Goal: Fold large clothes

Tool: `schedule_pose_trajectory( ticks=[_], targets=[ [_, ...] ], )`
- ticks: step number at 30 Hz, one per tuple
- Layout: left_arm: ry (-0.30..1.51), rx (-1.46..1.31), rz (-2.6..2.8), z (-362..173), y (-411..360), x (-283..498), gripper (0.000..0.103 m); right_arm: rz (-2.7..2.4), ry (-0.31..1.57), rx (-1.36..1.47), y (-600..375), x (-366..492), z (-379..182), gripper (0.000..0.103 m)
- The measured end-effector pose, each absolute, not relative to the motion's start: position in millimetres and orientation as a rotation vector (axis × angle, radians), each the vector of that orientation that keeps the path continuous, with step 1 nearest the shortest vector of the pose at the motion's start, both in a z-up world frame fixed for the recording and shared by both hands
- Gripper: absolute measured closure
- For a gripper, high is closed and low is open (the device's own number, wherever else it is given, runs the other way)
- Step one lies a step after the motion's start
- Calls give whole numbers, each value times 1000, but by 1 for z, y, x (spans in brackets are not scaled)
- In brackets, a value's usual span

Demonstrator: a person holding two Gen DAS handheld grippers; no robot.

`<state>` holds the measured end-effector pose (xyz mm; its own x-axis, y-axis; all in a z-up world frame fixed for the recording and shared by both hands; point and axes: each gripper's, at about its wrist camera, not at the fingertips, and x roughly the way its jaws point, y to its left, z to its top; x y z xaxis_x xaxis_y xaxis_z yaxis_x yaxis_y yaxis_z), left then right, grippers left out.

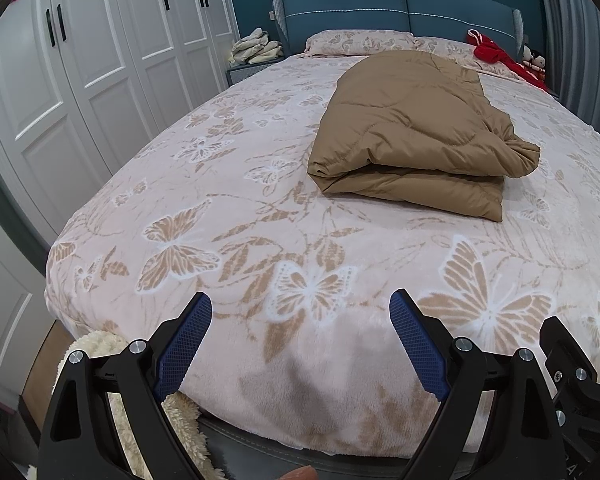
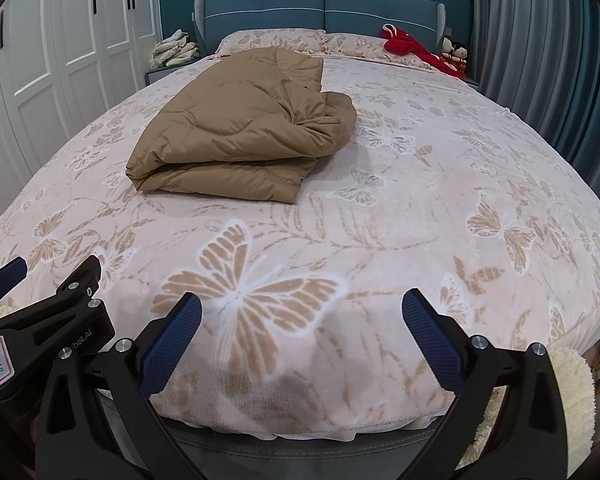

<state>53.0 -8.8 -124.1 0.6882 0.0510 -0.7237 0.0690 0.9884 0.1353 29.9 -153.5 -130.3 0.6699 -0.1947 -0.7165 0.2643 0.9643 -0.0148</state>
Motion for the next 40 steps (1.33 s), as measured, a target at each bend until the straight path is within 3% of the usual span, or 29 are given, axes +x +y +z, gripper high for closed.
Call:
schedule_pose_trajectory(
  ticks=[40],
  targets=[
    [808, 148, -10, -122, -13, 53, 19, -274, 782, 100, -157, 29, -129, 5]
  ],
)
